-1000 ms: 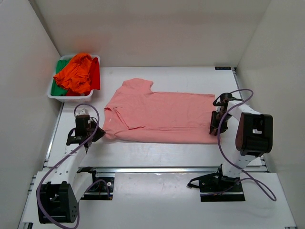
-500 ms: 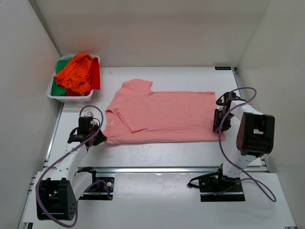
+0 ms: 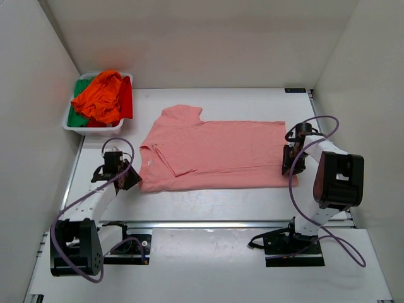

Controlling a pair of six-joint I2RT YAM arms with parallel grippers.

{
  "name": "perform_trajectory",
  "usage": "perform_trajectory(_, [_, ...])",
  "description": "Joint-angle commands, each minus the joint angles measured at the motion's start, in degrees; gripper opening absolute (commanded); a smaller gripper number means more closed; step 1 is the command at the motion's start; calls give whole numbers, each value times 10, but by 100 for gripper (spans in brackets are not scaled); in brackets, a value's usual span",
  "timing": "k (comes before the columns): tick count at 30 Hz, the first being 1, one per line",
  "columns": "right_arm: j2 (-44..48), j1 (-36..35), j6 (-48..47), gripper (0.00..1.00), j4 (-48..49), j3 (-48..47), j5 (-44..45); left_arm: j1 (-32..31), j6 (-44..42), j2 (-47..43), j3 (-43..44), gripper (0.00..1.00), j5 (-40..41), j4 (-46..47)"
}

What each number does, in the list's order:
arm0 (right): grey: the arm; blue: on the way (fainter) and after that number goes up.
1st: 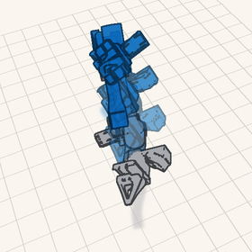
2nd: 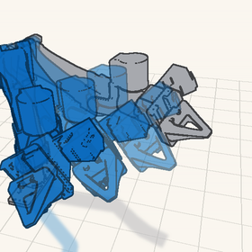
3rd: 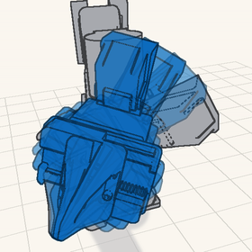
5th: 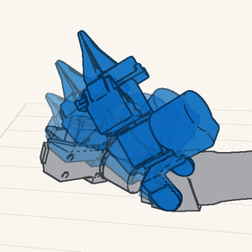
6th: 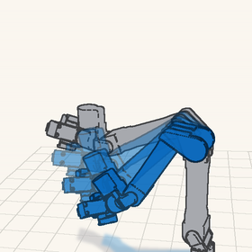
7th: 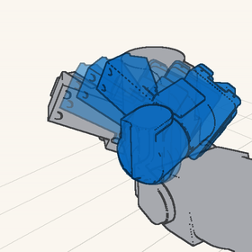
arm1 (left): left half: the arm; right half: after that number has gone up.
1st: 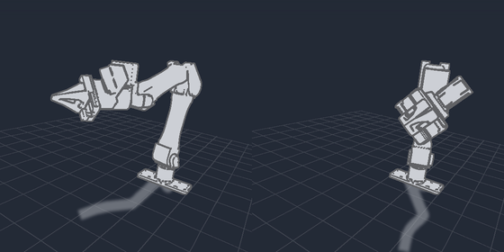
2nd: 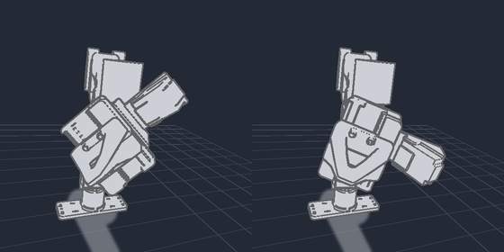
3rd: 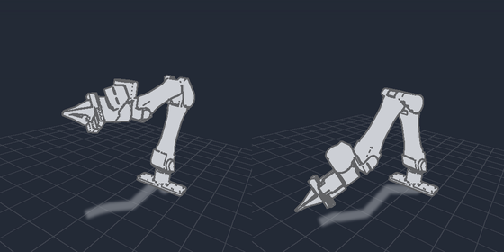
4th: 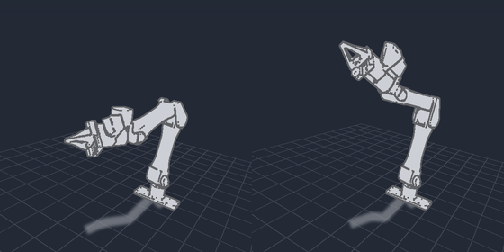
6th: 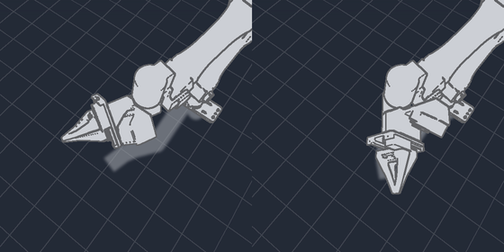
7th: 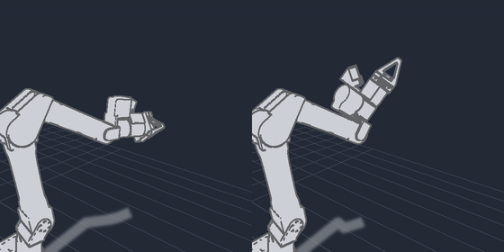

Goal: Fold and stack the t-shirts
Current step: Fold the flattened tshirt in 1/3 of the way

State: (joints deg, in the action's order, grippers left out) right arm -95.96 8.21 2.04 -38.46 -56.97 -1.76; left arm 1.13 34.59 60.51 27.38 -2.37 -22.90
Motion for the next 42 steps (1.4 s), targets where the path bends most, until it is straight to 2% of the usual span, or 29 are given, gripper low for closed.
perform_trajectory(1, [-12,4,-13,30,-1,32,29,-4,14,25,15,39,-18,22])
perform_trajectory(3, [-10,11,-6,31,-4,28,31,1,19,29,9,34,-15,25])
perform_trajectory(5, [-9,19,-7,31,-8,27,35,-21,9,37,13,32,-2,14])
perform_trajectory(9, [-5,33,-5,32,-16,38,52,7,-10,33,28,31,4,-12])
perform_trajectory(11, [2,42,-4,32,-23,42,57,7,-16,2,49,31,4,-21])
perform_trajectory(14, [27,31,-2,34,-28,31,54,-25,-6,-39,98,35,21,-45])
perform_trajectory(18, [75,-16,6,38,-35,14,76,-47,35,-73,130,33,-30,-19])
perform_trajectory(21, [116,-44,22,42,-17,-6,49,-86,65,-39,124,29,-64,36])
perform_trajectory(23, [133,-59,41,44,6,-6,24,-145,63,2,127,29,-40,54])
perform_trajectory(25, [144,-71,45,45,22,-3,2,-179,58,68,127,29,-20,63])
perform_trajectory(31, [53,-79,45,45,9,0,-12,-202,34,211,138,28,-14,65])
perform_trajectory(34, [25,-96,46,45,-15,13,-20,-210,10,221,146,27,9,18])
perform_trajectory(42, [77,-130,67,44,-60,96,-54,-167,-43,146,109,26,23,-76])
